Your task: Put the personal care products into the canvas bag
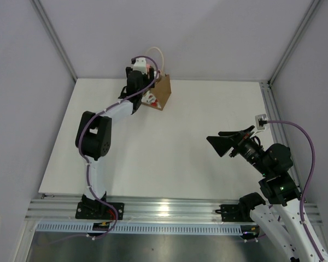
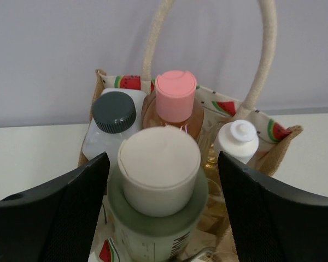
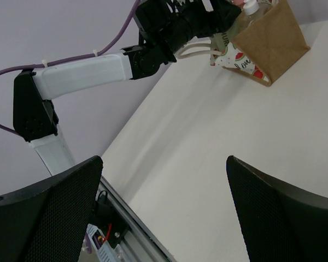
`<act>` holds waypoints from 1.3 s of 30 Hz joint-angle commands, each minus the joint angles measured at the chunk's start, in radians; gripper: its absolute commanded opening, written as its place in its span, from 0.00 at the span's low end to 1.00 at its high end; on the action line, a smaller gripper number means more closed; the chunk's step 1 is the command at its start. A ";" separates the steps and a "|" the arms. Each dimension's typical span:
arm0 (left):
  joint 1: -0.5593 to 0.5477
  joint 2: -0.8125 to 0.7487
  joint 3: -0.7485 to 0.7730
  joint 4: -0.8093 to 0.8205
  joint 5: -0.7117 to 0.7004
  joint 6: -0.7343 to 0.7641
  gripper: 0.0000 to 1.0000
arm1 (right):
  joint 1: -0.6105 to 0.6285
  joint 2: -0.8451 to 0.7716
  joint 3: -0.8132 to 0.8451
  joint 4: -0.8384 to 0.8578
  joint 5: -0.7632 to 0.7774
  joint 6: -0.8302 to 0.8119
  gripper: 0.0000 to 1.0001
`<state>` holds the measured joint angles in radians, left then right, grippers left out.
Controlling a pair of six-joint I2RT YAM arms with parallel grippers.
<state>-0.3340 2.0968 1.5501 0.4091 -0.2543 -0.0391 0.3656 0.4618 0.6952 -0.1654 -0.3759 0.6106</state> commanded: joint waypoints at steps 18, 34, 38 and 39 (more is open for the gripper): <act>-0.005 -0.351 -0.008 -0.301 -0.134 -0.223 0.81 | 0.009 0.000 -0.002 0.026 -0.021 0.015 0.99; 0.013 -0.552 -0.370 -0.517 -0.105 -0.469 0.78 | 0.009 0.014 -0.005 0.023 0.002 -0.002 0.99; 0.013 -0.549 -0.407 -0.497 -0.123 -0.473 0.80 | 0.010 0.026 -0.006 0.027 -0.007 0.001 0.99; 0.013 -0.541 -0.400 -0.483 -0.120 -0.470 0.80 | 0.009 0.028 -0.005 0.027 -0.009 0.002 0.99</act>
<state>-0.3283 1.6035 1.1366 -0.1307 -0.3782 -0.4816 0.3714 0.4797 0.6899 -0.1635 -0.3779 0.6174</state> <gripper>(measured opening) 0.798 0.993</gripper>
